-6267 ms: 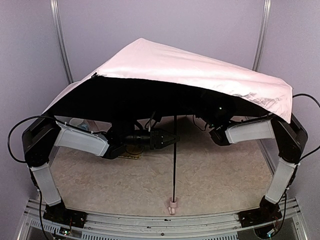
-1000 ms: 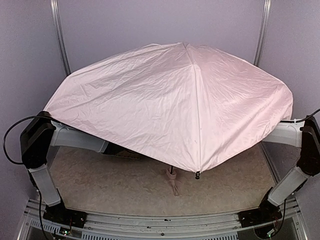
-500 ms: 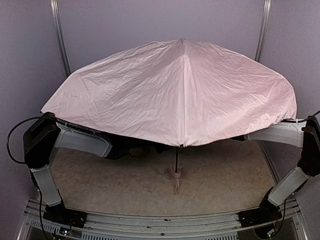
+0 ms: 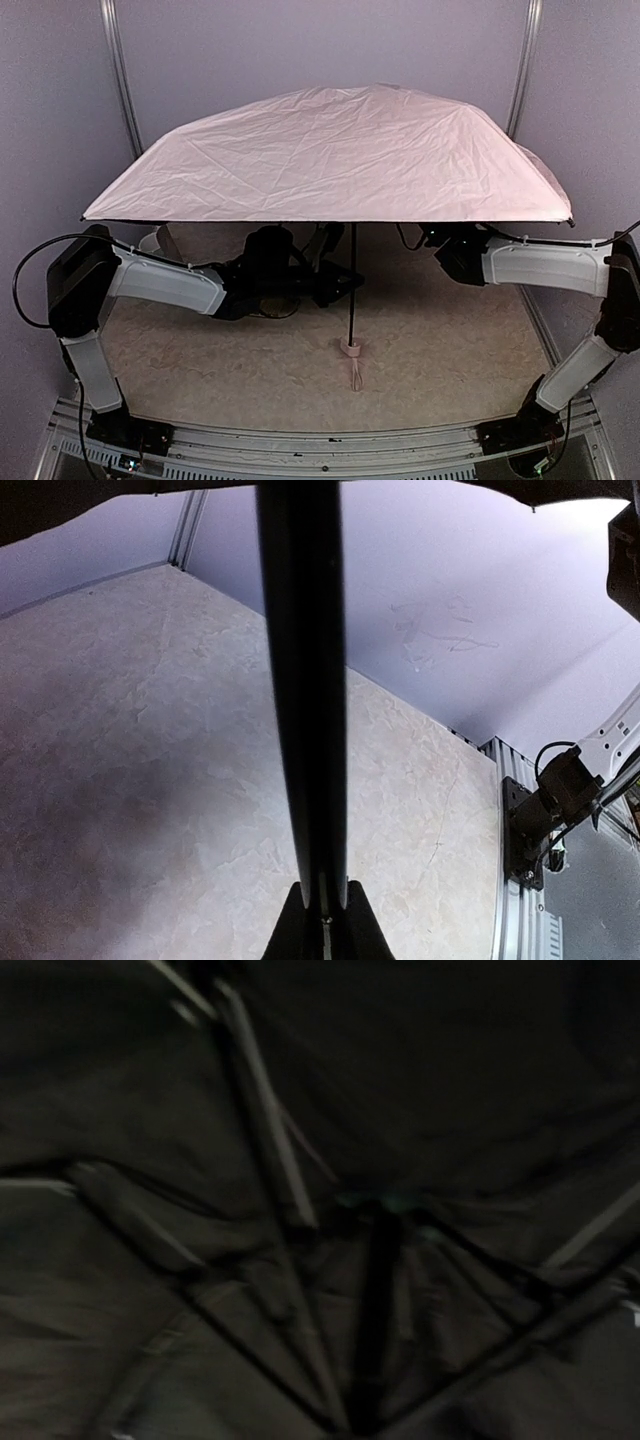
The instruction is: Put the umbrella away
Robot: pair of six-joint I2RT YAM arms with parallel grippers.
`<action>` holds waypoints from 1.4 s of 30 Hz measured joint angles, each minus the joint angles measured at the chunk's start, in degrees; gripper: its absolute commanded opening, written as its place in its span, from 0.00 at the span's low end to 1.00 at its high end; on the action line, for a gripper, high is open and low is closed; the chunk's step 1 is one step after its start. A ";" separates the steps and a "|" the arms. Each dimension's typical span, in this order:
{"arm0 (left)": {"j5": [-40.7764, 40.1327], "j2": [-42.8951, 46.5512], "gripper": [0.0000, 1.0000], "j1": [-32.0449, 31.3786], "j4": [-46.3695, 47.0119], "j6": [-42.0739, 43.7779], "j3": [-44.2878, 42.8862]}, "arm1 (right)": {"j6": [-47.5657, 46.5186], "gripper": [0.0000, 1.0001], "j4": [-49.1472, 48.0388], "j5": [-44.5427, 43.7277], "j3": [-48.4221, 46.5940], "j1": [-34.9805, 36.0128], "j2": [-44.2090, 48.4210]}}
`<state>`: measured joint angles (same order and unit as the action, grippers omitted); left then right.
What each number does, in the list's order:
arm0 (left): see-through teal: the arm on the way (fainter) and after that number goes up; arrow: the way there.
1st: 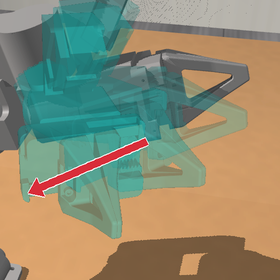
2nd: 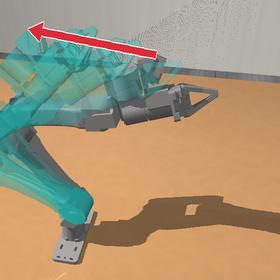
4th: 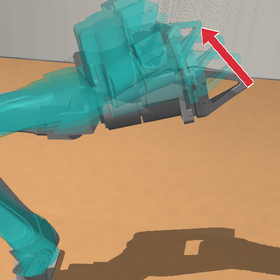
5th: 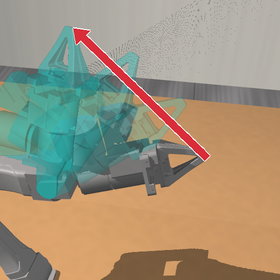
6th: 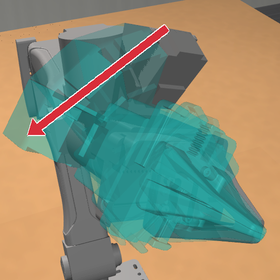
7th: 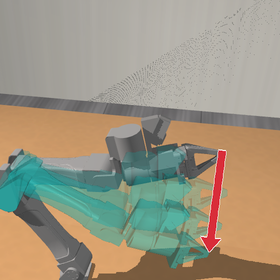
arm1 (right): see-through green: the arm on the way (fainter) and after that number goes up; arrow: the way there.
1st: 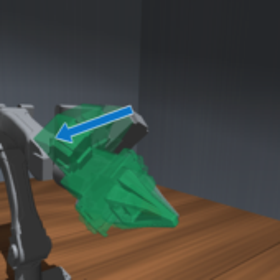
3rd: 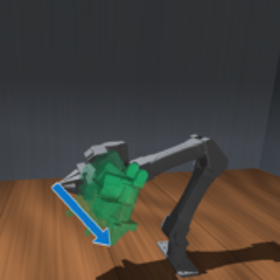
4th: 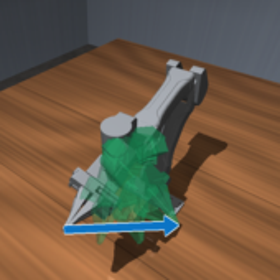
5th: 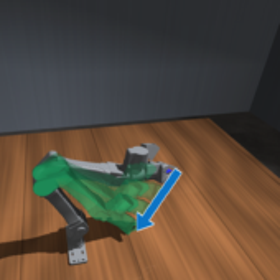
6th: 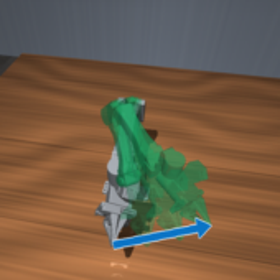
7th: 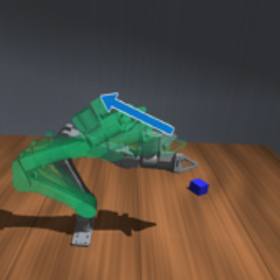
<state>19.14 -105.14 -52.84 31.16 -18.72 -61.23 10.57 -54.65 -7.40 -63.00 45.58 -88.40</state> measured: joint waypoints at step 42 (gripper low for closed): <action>-1.90 0.07 0.00 0.76 -2.91 5.22 -1.05 | -2.60 0.03 6.62 2.75 -4.98 -0.33 -4.76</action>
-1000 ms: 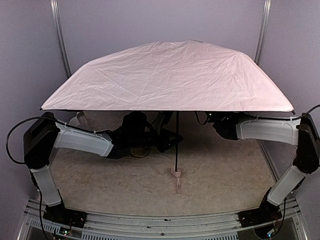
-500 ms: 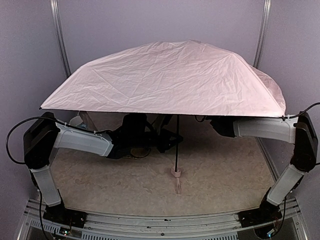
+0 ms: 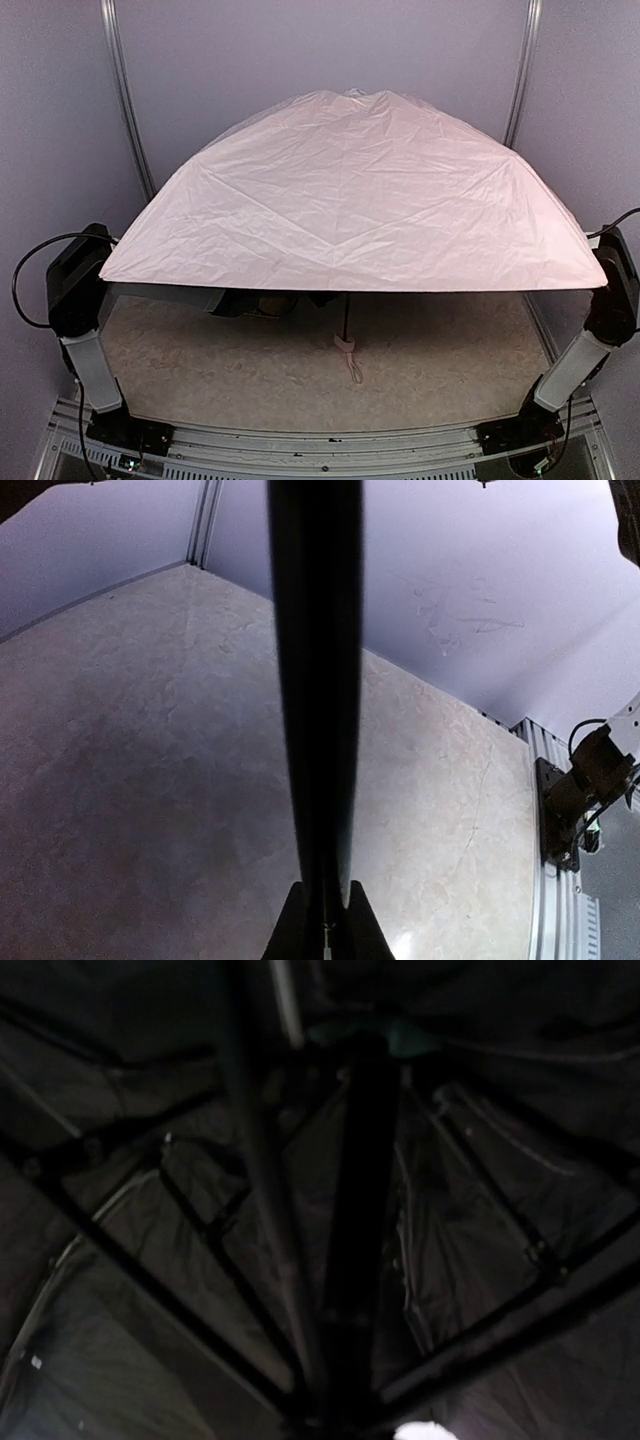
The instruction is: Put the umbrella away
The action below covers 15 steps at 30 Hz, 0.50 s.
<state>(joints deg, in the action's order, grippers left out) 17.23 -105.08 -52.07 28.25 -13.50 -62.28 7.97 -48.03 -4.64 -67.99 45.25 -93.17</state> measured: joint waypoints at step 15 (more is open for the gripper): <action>-0.22 3.96 0.00 2.01 -1.75 8.22 3.78 | 2.38 0.03 -4.17 7.72 8.83 1.05 3.67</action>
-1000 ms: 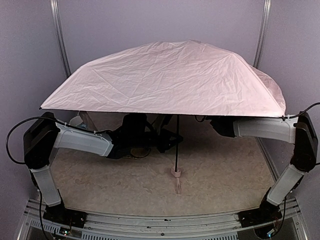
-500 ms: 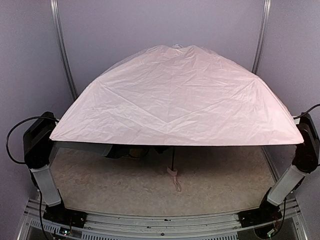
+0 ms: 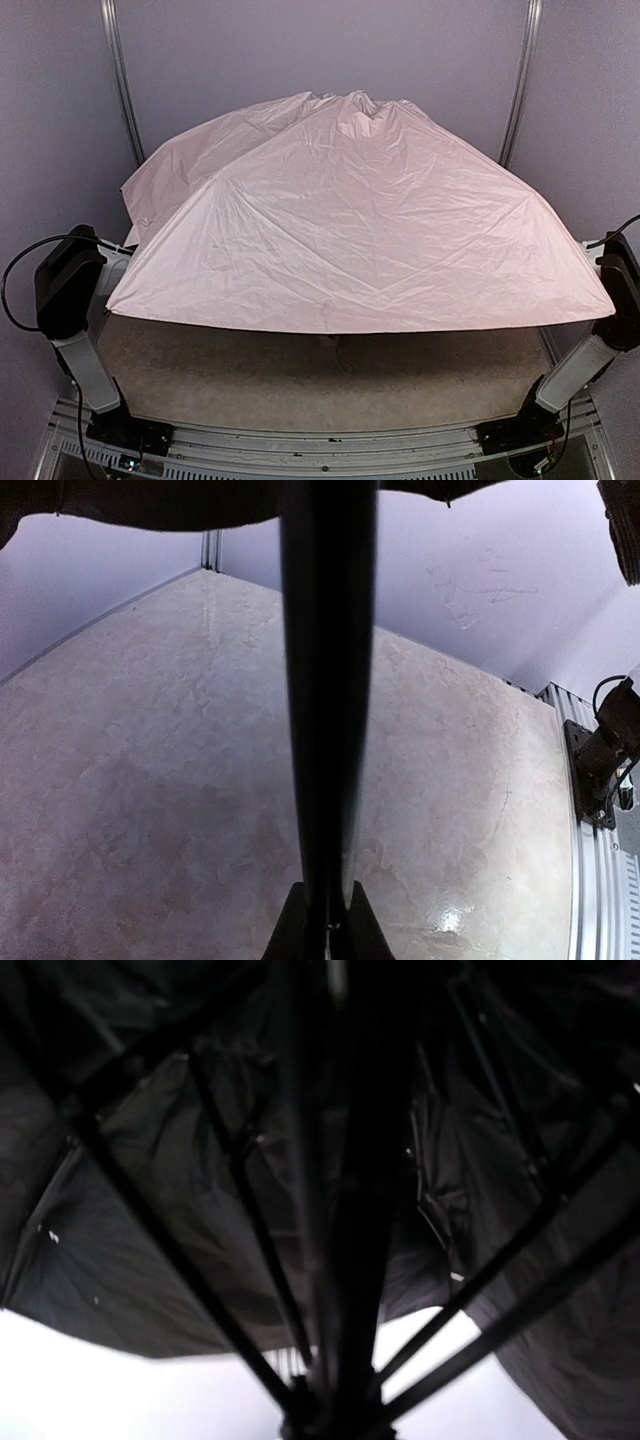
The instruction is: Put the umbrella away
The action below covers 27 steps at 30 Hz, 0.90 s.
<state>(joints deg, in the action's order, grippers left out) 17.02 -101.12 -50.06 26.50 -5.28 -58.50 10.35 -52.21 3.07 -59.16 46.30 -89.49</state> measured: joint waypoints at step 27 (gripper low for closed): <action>1.18 0.02 0.00 1.51 -0.94 2.27 1.01 | 0.02 0.01 -2.86 -1.84 2.95 0.96 -1.09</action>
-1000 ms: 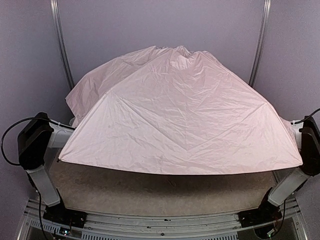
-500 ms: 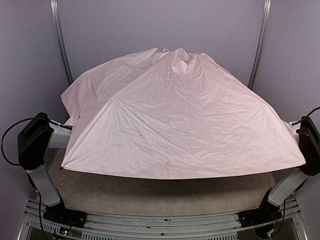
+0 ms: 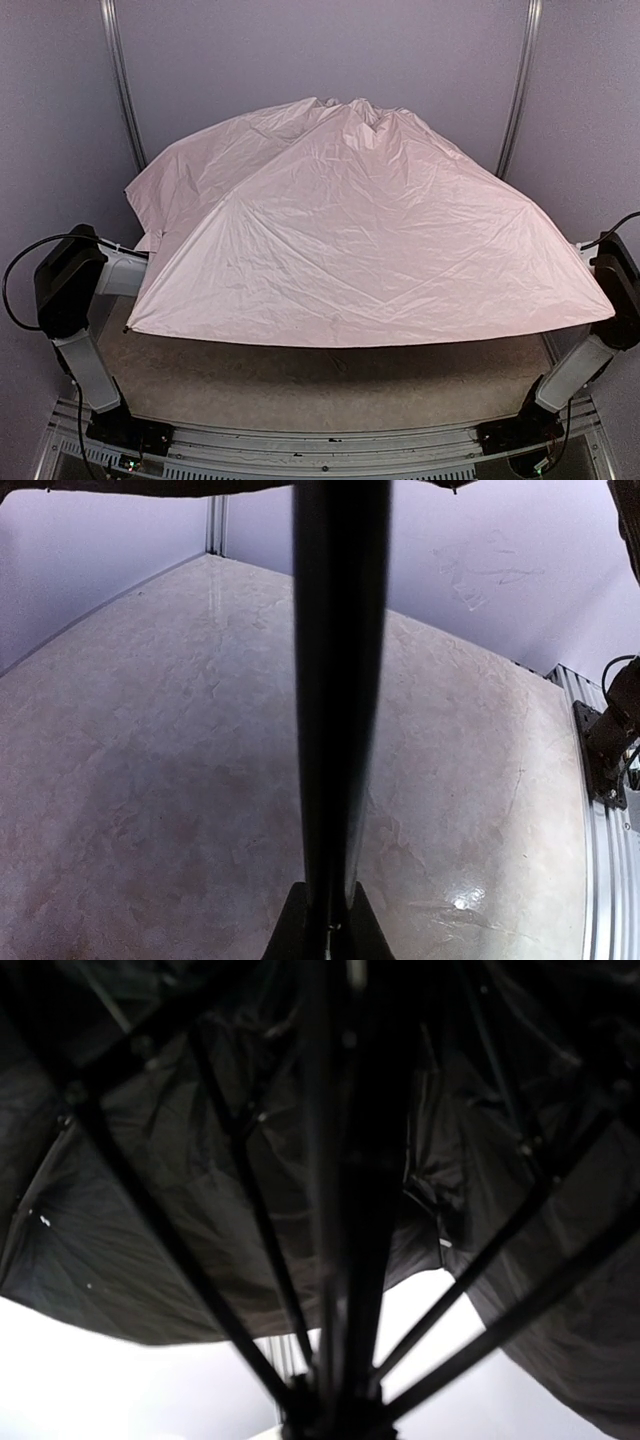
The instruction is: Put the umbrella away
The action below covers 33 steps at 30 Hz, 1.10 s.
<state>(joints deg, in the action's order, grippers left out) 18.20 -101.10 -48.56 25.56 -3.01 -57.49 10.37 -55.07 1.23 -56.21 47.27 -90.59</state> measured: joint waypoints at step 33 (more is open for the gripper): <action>6.91 -7.34 0.03 1.62 4.55 -2.38 -4.90 | -0.50 0.00 0.00 -5.16 0.66 -0.07 -0.83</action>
<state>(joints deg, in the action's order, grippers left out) 25.10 -108.44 -46.94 30.11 -5.39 -62.39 9.87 -55.07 -3.92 -55.55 47.20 -91.42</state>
